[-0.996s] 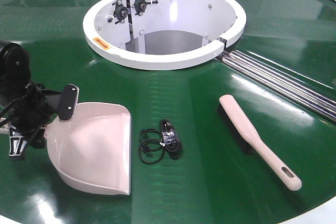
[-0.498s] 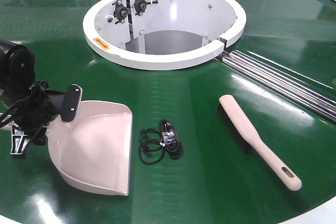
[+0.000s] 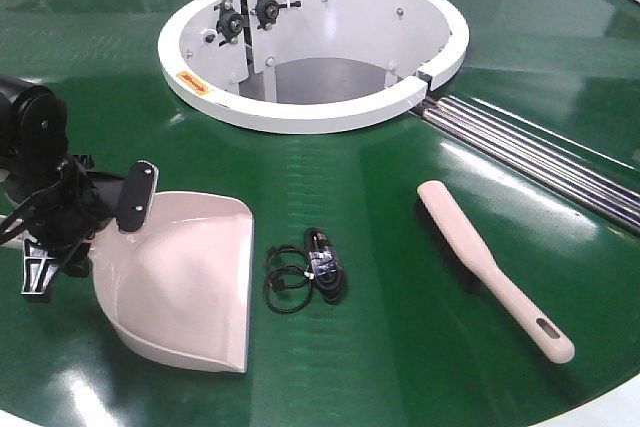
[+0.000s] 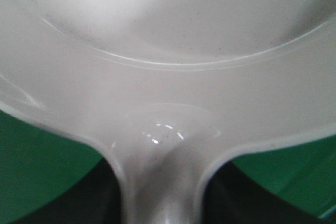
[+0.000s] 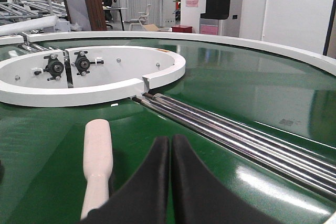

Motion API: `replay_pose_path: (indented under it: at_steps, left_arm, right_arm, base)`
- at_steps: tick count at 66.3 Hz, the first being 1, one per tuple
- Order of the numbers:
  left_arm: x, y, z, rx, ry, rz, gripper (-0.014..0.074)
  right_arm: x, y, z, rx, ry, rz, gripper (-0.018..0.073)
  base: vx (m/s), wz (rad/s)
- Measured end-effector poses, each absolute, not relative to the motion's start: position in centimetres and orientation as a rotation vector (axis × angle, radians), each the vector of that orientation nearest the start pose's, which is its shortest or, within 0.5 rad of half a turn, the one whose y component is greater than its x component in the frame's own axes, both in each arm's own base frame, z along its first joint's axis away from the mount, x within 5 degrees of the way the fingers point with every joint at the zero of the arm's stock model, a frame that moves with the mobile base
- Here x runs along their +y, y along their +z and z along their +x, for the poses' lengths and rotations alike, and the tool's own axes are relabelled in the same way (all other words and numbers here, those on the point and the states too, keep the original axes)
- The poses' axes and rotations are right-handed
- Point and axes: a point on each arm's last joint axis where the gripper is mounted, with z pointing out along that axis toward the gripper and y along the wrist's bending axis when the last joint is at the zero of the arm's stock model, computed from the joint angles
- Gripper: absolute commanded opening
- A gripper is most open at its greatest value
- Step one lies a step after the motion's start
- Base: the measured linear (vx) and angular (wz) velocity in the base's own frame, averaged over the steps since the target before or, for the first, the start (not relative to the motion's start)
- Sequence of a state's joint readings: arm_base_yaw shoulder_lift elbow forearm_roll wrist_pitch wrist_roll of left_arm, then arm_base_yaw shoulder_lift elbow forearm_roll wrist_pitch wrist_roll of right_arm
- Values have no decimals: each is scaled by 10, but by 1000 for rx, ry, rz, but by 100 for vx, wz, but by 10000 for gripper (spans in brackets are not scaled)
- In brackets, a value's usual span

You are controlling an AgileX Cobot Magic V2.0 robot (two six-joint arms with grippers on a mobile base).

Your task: Clean and inspect green conveyor with broom and dustpan

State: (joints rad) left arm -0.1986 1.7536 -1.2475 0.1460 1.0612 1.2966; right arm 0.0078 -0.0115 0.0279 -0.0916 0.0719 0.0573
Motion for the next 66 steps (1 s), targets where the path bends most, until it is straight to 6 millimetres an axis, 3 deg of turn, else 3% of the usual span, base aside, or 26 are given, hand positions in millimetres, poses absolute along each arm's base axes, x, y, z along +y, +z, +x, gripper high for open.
replay_pose_path:
  at_steps: [66]
  left_arm:
    - [-55, 222, 331, 2219, 247, 2196, -6]
  right_arm:
    - [0, 198, 57, 1571, -26, -28, -9]
  base:
    - [0, 0]
